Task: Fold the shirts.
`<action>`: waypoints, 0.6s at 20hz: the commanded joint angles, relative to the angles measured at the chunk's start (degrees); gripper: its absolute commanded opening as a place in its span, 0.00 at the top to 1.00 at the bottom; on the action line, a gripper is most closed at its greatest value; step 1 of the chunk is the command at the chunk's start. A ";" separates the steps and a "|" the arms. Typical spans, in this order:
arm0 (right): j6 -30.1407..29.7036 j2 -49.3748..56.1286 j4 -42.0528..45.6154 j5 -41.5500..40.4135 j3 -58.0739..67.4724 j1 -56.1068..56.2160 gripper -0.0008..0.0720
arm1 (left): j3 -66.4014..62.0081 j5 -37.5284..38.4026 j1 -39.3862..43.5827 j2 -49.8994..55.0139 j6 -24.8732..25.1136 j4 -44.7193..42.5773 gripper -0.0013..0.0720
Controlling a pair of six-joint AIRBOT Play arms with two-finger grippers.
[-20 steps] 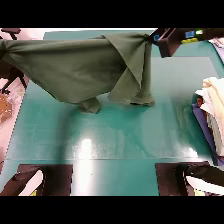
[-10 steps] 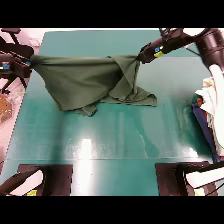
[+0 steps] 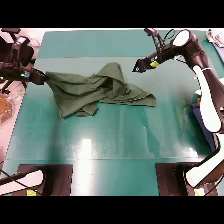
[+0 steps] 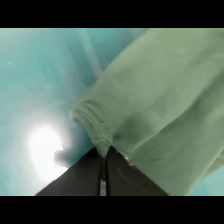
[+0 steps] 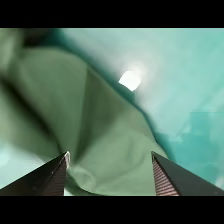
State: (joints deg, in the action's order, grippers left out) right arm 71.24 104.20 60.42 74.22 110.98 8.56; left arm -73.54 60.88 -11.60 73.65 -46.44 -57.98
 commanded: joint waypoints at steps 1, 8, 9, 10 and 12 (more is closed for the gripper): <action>3.74 1.11 -0.09 1.03 -0.02 -1.31 0.17 | 3.26 -2.36 -0.04 3.37 -0.09 1.29 0.95; -1.01 0.87 -2.16 9.94 -0.04 1.81 0.22 | 6.58 -2.97 -0.04 4.04 0.00 2.32 0.95; -0.59 0.87 -2.29 9.88 -0.02 3.17 0.22 | 6.58 -3.26 -0.04 4.04 0.09 2.27 0.95; 1.86 0.87 -2.34 9.73 -0.02 4.83 0.22 | 6.58 -3.48 -0.04 4.04 0.42 2.27 0.95; 5.14 1.03 -2.27 9.18 -0.02 7.58 0.22 | 6.58 -3.87 -0.04 4.04 0.46 2.25 0.95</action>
State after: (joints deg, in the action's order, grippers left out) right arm 73.10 105.08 58.57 83.05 110.96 12.84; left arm -67.16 57.78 -11.62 77.58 -46.39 -55.81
